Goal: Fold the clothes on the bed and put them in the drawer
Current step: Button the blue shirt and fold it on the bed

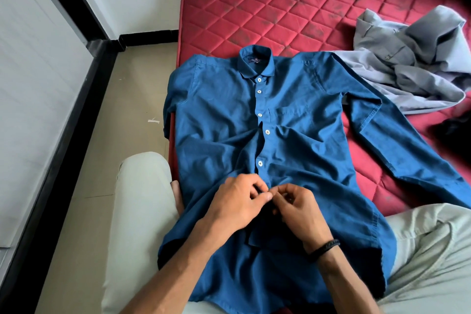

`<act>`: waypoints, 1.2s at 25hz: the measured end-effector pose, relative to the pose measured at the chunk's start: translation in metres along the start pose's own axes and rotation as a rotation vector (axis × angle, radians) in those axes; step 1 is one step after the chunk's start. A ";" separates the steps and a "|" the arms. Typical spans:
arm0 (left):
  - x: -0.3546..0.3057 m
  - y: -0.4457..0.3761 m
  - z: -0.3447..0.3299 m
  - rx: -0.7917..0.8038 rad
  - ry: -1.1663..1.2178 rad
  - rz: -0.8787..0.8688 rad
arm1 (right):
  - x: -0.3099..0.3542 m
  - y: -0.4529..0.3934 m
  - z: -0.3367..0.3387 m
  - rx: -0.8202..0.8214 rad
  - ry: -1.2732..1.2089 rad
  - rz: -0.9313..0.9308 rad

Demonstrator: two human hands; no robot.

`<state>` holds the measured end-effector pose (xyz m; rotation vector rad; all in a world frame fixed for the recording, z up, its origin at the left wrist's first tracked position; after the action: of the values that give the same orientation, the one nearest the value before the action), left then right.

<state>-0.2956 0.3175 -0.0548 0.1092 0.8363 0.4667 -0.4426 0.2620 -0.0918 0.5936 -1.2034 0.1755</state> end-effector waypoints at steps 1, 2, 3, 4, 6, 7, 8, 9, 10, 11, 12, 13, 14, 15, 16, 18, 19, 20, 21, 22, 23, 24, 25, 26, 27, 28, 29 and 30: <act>0.001 0.002 -0.002 0.025 -0.118 -0.011 | 0.000 0.002 0.000 -0.006 0.072 0.028; 0.001 0.003 -0.001 0.055 -0.204 -0.023 | 0.000 0.002 0.001 -0.007 0.094 0.040; 0.000 0.003 0.002 0.098 -0.235 -0.029 | 0.002 0.002 0.002 -0.008 0.085 0.043; -0.002 0.000 0.009 0.142 -0.206 -0.031 | 0.006 0.000 0.005 -0.009 0.068 0.050; -0.008 -0.022 0.033 0.149 -0.039 -0.020 | 0.025 -0.015 0.017 -0.034 0.057 0.091; -0.011 -0.043 0.051 0.086 0.030 -0.026 | 0.038 -0.030 0.026 -0.057 0.074 0.130; -0.012 -0.067 0.074 -0.011 0.080 -0.045 | 0.053 -0.047 0.037 -0.078 0.103 0.172; -0.012 -0.096 0.098 -0.126 0.094 -0.080 | 0.071 -0.069 0.051 -0.102 0.140 0.215; -0.009 -0.132 0.123 -0.241 0.067 -0.124 | 0.091 -0.097 0.065 -0.133 0.194 0.260; -0.005 -0.165 0.145 -0.348 0.011 -0.169 | 0.115 -0.126 0.079 -0.168 0.271 0.310; 0.001 -0.202 0.163 -0.438 -0.056 -0.217 | 0.139 -0.157 0.090 -0.203 0.355 0.373; 0.010 -0.239 0.178 -0.494 -0.138 -0.250 | 0.163 -0.190 0.099 -0.234 0.429 0.440; 0.019 -0.275 0.191 -0.506 -0.224 -0.255 | 0.183 -0.227 0.106 -0.257 0.500 0.500; 0.028 -0.312 0.202 -0.481 -0.308 -0.229 | 0.201 -0.268 0.111 -0.271 0.586 0.533; 0.039 -0.340 0.211 -0.435 -0.393 -0.191 | 0.213 -0.305 0.114 -0.265 0.700 0.537; 0.054 -0.379 0.218 -0.307 -0.533 -0.142 | 0.215 -0.374 0.117 -0.194 1.017 0.452; 0.057 -0.393 0.218 -0.235 -0.562 -0.134 | 0.209 -0.401 0.118 -0.131 1.167 0.365; 0.059 -0.405 0.218 -0.169 -0.556 -0.120 | 0.200 -0.421 0.119 -0.066 1.289 0.263; 0.060 -0.412 0.217 -0.122 -0.532 -0.109 | 0.191 -0.432 0.120 -0.011 1.380 0.167; 0.060 -0.417 0.217 -0.094 -0.512 -0.093 | 0.185 -0.437 0.121 0.016 1.420 0.110; 0.060 -0.419 0.217 -0.074 -0.507 -0.077 | 0.184 -0.438 0.121 0.014 1.428 0.095; 0.061 -0.420 0.218 -0.061 -0.516 -0.064 | 0.186 -0.434 0.121 -0.010 1.426 0.112; 0.061 -0.417 0.219 -0.055 -0.531 -0.059 | 0.192 -0.427 0.122 -0.035 1.427 0.125; 0.061 -0.414 0.217 -0.049 -0.552 -0.049 | 0.193 -0.419 0.123 -0.055 1.434 0.128; 0.061 -0.412 0.216 -0.057 -0.567 -0.043 | 0.197 -0.411 0.126 -0.078 1.436 0.127; 0.063 -0.412 0.214 -0.062 -0.564 -0.033 | 0.201 -0.404 0.129 -0.097 1.434 0.122; 0.066 -0.412 0.213 -0.059 -0.560 -0.019 | 0.206 -0.397 0.132 -0.113 1.422 0.129; 0.068 -0.412 0.212 -0.055 -0.561 -0.010 | 0.214 -0.392 0.135 -0.126 1.405 0.146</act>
<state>0.0457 -0.0027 -0.0720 0.1751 0.2739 0.4196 -0.3060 -0.1741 0.0020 0.1492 0.1161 0.5250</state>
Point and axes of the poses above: each hand's wrist, its own y-axis away from the middle knuckle, its own z-axis out of the back of the hand, x = y × z, the point moved 6 cm from there along -y, towards the middle knuckle, and after that the axes turned 3 degrees about z, right-handed, at the moved point
